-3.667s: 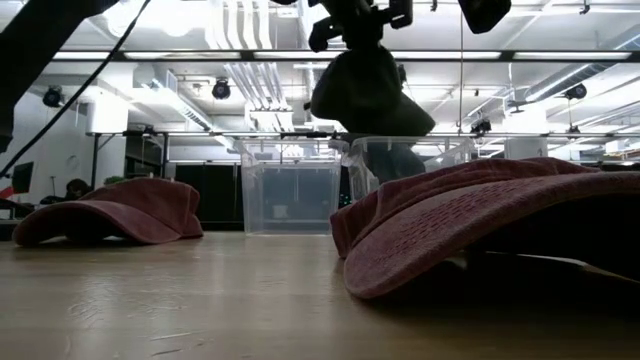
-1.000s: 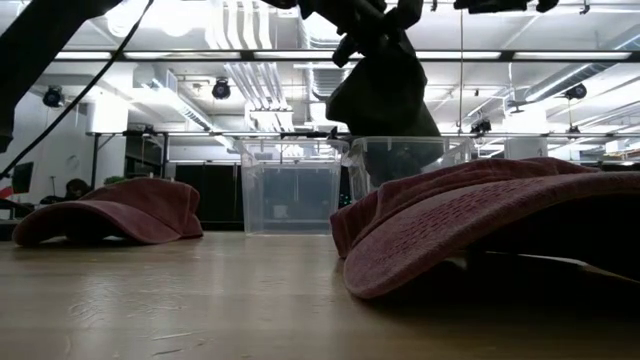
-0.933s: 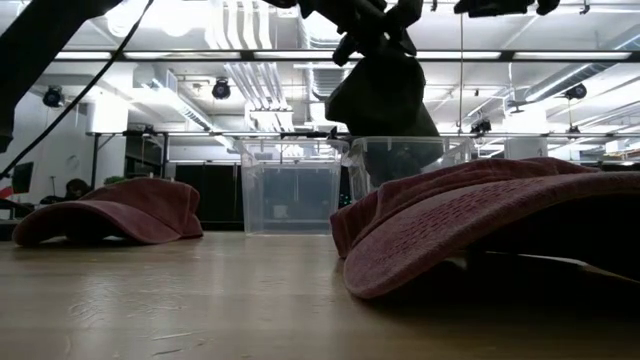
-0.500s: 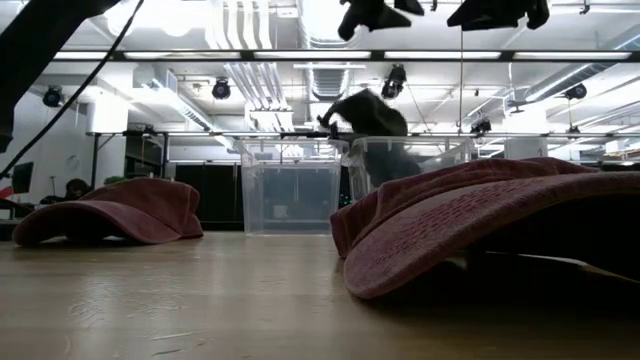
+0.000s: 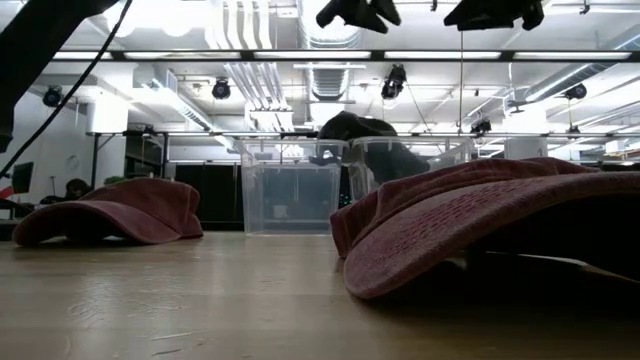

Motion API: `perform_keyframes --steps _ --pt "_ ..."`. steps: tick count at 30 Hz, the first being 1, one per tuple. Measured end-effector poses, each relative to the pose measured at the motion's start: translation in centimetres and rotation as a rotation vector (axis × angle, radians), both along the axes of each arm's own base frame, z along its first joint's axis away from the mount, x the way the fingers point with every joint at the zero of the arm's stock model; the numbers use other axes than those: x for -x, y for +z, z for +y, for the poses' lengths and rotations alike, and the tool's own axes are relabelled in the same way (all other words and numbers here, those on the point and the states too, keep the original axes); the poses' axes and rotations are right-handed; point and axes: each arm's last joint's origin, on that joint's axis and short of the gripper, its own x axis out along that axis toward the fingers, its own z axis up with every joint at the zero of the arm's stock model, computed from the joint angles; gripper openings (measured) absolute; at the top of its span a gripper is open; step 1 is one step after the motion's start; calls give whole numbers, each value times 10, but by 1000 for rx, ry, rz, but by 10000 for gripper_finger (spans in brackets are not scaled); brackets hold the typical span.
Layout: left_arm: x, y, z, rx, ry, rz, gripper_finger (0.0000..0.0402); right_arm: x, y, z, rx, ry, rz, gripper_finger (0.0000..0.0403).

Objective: Pick & Place hat
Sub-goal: Put the black cap into the right transparent bin

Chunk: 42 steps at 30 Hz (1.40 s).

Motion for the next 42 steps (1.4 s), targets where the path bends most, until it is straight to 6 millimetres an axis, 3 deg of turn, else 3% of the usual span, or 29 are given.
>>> perform_keyframes --steps 5,9,19,34,39,42 --pt "23 13 -1 -45 119 100 147 -4 -1 -7 17 -21 34 196" --pt "50 18 -2 -40 215 190 147 -14 3 -20 8 59 51 196" --pt "108 11 9 5 368 330 147 -60 13 -71 -55 96 160 196" --pt "193 -27 38 -13 527 305 147 -139 26 -165 -158 -28 316 144" --pt "213 -44 37 -56 542 265 147 -157 26 -179 -255 -50 438 115" --pt "220 -55 35 -86 537 228 147 -161 15 -182 -343 -67 538 97"
